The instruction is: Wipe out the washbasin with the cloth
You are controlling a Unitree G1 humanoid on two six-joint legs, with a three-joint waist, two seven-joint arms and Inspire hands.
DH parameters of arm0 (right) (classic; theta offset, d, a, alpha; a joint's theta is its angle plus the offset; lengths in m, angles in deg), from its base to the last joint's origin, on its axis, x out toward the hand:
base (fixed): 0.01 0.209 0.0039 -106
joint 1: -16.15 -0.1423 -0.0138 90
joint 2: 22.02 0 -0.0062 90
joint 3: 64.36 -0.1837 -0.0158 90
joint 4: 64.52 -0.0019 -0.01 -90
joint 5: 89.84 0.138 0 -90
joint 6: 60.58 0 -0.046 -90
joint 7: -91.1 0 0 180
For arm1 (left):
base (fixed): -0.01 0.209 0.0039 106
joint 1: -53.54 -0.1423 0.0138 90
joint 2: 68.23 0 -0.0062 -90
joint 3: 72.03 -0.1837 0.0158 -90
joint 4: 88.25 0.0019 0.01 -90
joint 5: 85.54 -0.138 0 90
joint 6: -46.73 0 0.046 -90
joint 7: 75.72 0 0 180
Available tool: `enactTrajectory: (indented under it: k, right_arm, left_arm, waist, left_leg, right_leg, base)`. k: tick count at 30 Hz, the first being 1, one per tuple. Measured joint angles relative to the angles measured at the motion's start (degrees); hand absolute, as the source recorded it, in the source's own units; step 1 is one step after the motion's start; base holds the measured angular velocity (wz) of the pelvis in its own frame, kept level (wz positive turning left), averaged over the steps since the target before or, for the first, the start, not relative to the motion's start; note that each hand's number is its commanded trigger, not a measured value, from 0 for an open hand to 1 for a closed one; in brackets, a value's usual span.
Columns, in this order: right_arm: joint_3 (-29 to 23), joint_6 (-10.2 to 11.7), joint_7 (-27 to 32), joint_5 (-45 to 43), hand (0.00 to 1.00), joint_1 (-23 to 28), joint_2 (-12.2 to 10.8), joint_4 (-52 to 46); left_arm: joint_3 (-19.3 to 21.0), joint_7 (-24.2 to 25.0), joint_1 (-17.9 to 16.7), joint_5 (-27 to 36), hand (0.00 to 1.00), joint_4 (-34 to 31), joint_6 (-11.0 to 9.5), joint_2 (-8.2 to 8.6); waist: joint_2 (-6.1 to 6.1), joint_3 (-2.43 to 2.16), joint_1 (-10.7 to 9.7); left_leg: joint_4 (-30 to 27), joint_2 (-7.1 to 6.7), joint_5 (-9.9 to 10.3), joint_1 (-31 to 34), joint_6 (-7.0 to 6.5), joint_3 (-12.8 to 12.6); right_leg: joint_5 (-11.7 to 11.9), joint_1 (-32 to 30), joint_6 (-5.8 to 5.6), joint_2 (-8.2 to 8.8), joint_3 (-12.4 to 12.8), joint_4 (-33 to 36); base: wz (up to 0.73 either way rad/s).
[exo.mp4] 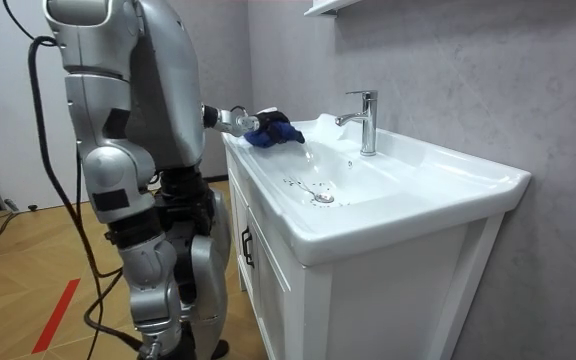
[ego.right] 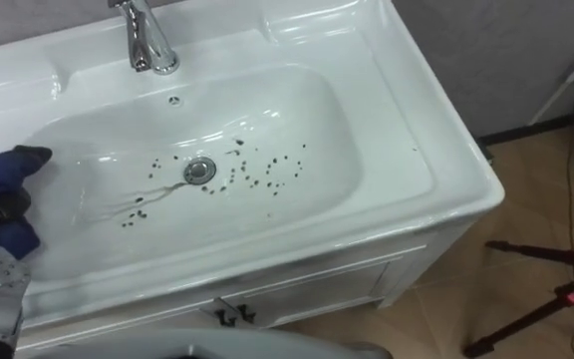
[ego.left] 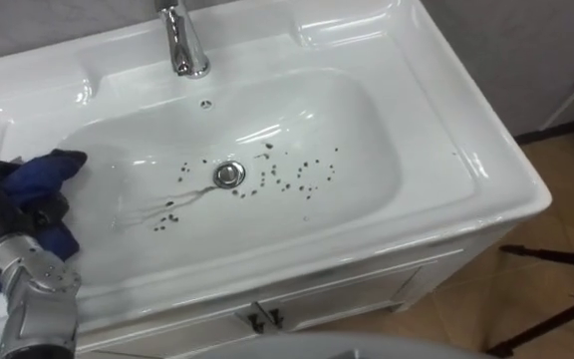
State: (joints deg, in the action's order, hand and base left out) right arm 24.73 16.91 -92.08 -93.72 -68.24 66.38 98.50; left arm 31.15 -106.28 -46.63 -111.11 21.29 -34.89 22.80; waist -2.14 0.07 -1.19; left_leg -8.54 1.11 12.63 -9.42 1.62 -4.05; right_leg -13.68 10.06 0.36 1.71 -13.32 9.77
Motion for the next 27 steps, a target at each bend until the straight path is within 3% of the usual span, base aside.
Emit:
enactTrajectory:
  k: [4,11,14,19,27]
  right_arm:
    - [0.3,2.0,0.1,0.6,0.00,0.0,-0.3,1.1]
    - [1.3,5.5,0.1,0.9,0.00,-0.2,-0.9,2.7]
    - [2.2,5.8,0.1,1.6,0.00,0.1,-1.4,3.1]
    - [2.3,6.7,0.7,1.6,0.00,0.3,-1.4,4.6]
    - [3.1,6.2,0.6,1.0,0.00,0.8,-1.4,5.1]
  left_arm:
    - [-2.8,0.0,-0.9,0.0,1.00,-2.8,-0.8,2.49]
    - [-8.5,0.0,-0.9,0.1,1.00,-6.4,-4.0,2.82]
    - [-9.6,0.0,-0.9,0.0,1.00,-7.6,-5.1,2.89]
    - [-10.1,-0.3,-0.9,-0.4,1.00,-8.4,-6.4,2.88]
    - [-11.2,-0.5,-0.9,-1.6,1.00,-8.4,-6.4,2.88]
  waist:
    - [0.08,0.04,-0.2]
    - [0.99,0.34,-0.5]
    - [1.18,0.12,-0.5]
    - [1.43,0.20,-1.0]
    - [0.31,0.15,-1.7]
  left_leg:
    - [-0.1,0.00,0.0,0.1,0.00,1.1]
    - [-0.3,0.08,0.0,0.2,0.00,1.0]
    - [-0.3,0.07,0.0,0.2,0.00,1.0]
    - [-0.3,0.03,0.0,0.2,-0.01,0.9]
    - [-0.8,0.03,0.0,0.2,-0.01,1.0]
  right_leg:
    - [0.0,-0.1,0.00,-0.01,-0.8,-0.1]
    - [0.0,0.0,0.01,-0.06,-1.2,-0.1]
    - [0.0,0.0,0.01,-0.08,-0.9,-0.1]
    - [0.1,-0.1,0.05,-0.03,-0.8,-0.1]
    - [0.2,-0.1,0.09,-0.01,-0.6,0.0]
  base:
    - [0.12]
    - [0.00]
    - [-0.01]
    - [-0.01]
    - [0.00]
